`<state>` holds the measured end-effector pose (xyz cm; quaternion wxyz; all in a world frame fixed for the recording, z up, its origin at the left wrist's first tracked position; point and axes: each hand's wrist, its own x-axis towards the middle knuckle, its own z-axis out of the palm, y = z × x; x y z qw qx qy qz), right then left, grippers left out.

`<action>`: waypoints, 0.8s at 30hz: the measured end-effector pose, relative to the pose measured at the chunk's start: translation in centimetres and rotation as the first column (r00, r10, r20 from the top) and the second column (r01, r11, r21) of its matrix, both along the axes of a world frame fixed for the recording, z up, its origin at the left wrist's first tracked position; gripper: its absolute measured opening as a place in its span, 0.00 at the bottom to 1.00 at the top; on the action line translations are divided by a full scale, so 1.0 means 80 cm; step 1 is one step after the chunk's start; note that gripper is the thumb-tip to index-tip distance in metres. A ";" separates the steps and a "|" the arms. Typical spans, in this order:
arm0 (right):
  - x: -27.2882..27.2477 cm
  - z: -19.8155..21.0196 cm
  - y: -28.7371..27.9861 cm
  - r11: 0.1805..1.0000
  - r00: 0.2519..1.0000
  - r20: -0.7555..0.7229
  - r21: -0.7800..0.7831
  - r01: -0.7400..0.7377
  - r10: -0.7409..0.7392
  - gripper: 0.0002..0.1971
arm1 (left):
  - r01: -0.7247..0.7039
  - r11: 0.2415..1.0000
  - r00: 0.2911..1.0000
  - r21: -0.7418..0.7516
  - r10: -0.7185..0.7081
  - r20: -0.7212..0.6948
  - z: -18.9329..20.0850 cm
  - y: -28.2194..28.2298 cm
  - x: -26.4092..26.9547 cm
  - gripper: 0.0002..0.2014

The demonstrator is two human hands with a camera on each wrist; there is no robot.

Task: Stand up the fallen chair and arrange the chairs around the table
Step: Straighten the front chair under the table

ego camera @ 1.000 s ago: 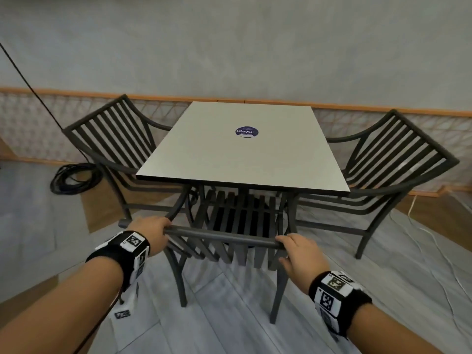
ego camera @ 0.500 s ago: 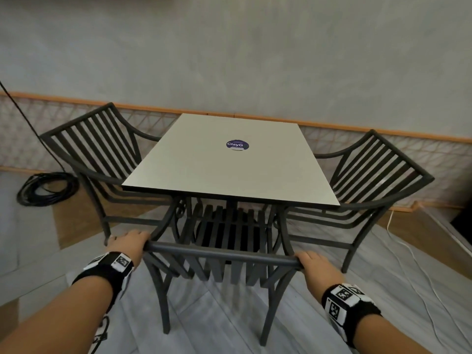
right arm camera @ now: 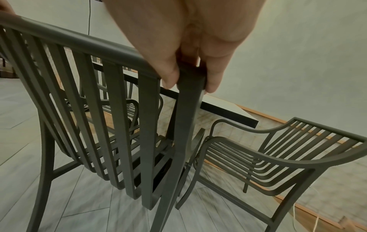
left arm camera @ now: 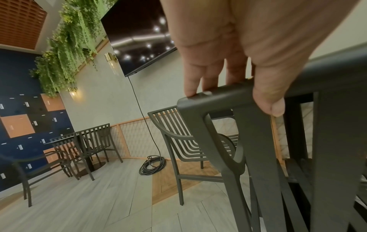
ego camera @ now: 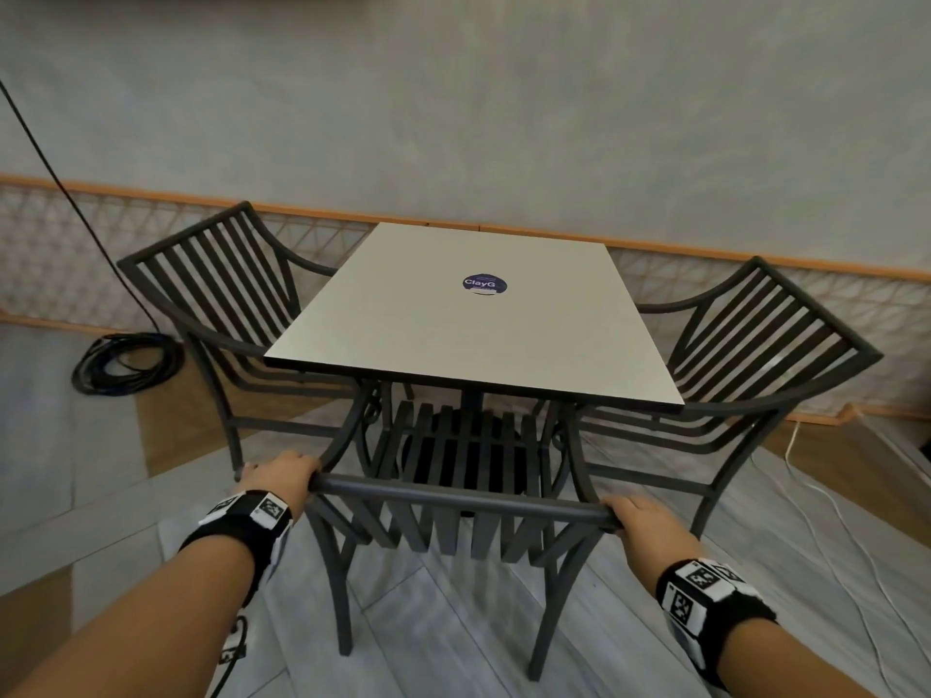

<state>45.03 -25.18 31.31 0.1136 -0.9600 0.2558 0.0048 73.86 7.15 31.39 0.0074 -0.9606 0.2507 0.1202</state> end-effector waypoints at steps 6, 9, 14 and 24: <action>0.001 -0.003 0.001 1.000 1.000 0.011 0.007 0.008 -0.008 0.22 | 0.009 1.000 1.000 0.010 -0.008 -0.020 0.006 -0.002 -0.001 0.10; 0.000 -0.005 0.002 1.000 1.000 0.017 0.006 0.021 -0.021 0.23 | 0.005 1.000 1.000 0.000 -0.005 -0.015 0.005 -0.001 -0.002 0.11; -0.001 -0.010 0.005 0.999 0.998 0.045 -0.001 0.052 -0.052 0.23 | -0.007 1.000 0.998 0.015 0.006 0.060 -0.003 -0.001 -0.009 0.15; -0.030 -0.013 0.068 0.995 0.994 -0.057 -0.044 0.089 -0.092 0.42 | -0.038 0.997 0.995 -0.062 0.044 0.092 -0.028 0.010 -0.096 0.45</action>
